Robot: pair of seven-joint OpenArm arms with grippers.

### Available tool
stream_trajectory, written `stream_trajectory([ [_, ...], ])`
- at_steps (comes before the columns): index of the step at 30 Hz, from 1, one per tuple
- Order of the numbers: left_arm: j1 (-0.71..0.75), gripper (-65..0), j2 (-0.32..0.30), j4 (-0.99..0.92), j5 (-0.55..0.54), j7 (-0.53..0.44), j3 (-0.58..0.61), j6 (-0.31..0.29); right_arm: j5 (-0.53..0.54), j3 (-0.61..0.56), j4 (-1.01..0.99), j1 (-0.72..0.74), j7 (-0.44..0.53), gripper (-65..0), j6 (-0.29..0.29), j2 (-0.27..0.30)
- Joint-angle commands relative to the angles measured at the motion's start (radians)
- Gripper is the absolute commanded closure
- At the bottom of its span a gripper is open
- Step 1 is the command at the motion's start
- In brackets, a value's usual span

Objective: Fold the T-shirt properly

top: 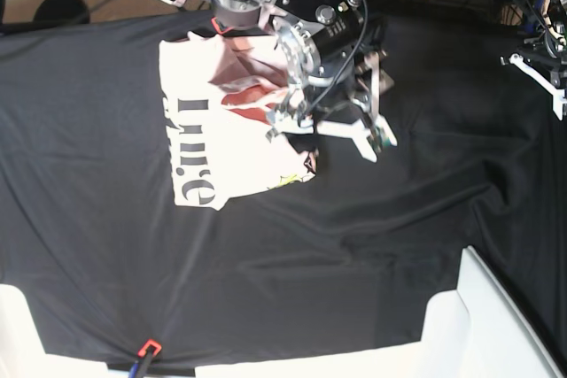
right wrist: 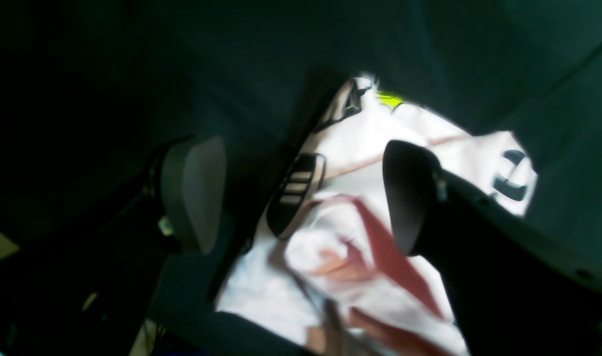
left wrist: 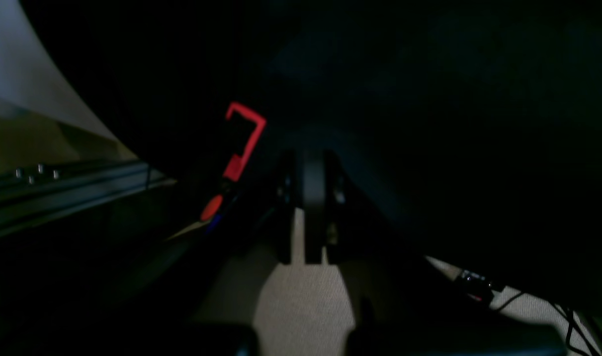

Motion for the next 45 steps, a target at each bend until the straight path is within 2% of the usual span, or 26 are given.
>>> stream_trajectory([
  [1, -0.003, -4.0, -0.018, 0.010, 0.002, -0.016, -0.007, 0.001, -0.036, 0.017, 0.040, 0.024, 0.001, -47.4, -0.005, 0.010],
  [3, -0.003, -4.0, -0.022, 0.007, 0.002, -0.016, -0.007, 0.001, -0.093, 0.057, 0.069, 0.031, -0.019, -47.4, -0.005, 0.031],
  [6, -0.002, -4.0, -0.025, 0.007, 0.002, -0.017, -0.010, 0.001, -0.163, 0.185, 0.074, 0.005, -0.014, -47.4, -0.005, 0.059],
  [9, -0.002, -4.0, -0.026, 0.007, 0.002, -0.017, -0.014, 0.001, -0.169, 0.331, 0.074, -0.026, 0.000, -45.3, -0.005, 0.088],
  [10, -0.002, -4.0, -0.026, 0.007, 0.002, -0.017, -0.014, 0.001, -0.169, 0.370, 0.074, -0.038, 0.015, -40.9, -0.003, 0.099],
  [11, -0.002, -4.0, -0.026, 0.007, 0.002, -0.017, -0.014, 0.001, -0.169, 0.403, 0.074, -0.056, 0.026, -33.7, -0.003, 0.108],
  [14, -0.002, -4.0, -0.026, 0.007, 0.002, -0.017, -0.012, 0.001, -0.169, 0.497, 0.074, -0.113, 0.038, -5.9, -0.002, 0.117],
  [15, -0.002, -4.0, -0.026, 0.007, 0.002, -0.017, -0.012, 0.001, -0.168, 0.517, 0.074, -0.136, 0.038, -3.3, 0.001, 0.119],
  [20, -0.003, -4.0, -0.026, 0.009, 0.002, -0.017, -0.010, 0.001, -0.168, 0.535, 0.069, -0.243, 0.090, -4.2, 0.001, 0.122],
  [25, -0.003, -4.0, -0.026, 0.009, 0.002, -0.017, -0.010, 0.001, -0.168, 0.529, 0.068, -0.334, 0.155, -2.5, 0.001, 0.096],
  [29, -0.003, -4.0, -0.026, 0.009, 0.002, -0.017, -0.010, 0.001, -0.168, 0.523, 0.068, -0.372, 0.156, -2.3, 0.001, 0.076],
  [36, -0.005, -4.0, -0.026, 0.009, 0.002, -0.017, -0.010, 0.001, -0.166, 0.411, 0.069, -0.434, 0.156, -2.3, -0.002, 0.047],
  [39, -0.005, -4.0, -0.026, 0.009, 0.002, -0.019, -0.010, 0.001, -0.169, 0.400, 0.069, -0.435, 0.156, -2.8, -0.003, 0.028],
  [43, -0.005, -4.0, -0.026, 0.009, 0.002, -0.019, -0.010, 0.001, -0.171, 0.414, 0.074, -0.386, 0.144, -3.6, -0.003, 0.036],
  [45, -0.005, -4.0, -0.026, 0.009, 0.002, -0.019, -0.014, 0.001, -0.169, 0.465, 0.074, -0.365, 0.136, -9.9, -0.003, 0.033],
])
